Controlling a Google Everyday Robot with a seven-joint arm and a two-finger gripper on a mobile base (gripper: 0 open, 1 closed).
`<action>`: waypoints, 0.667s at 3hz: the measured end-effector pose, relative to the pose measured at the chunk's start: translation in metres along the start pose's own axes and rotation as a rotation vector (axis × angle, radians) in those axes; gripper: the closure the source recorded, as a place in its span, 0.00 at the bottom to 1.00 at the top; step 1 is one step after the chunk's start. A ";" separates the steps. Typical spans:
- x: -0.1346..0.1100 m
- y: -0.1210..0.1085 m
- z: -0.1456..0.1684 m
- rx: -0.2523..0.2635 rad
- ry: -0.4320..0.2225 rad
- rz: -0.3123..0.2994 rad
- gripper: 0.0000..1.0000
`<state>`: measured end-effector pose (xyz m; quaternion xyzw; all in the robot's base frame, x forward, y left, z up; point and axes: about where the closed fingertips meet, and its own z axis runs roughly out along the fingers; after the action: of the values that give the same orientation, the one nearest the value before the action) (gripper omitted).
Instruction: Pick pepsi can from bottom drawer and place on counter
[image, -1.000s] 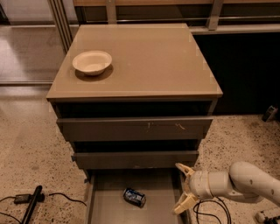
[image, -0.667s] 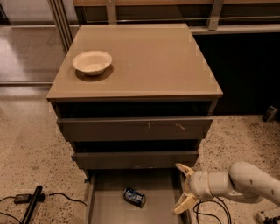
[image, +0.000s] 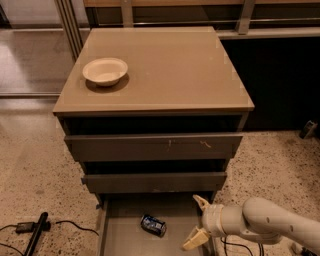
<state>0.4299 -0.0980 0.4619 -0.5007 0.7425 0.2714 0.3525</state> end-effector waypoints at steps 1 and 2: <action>0.025 -0.008 0.036 0.110 -0.001 0.040 0.00; 0.050 -0.016 0.064 0.166 -0.040 0.050 0.00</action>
Offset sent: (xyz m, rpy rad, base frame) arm 0.0274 0.0169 -0.1252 0.0384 -0.1110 -0.2331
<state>0.4484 -0.0831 0.3826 -0.4456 0.7675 0.2274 0.4007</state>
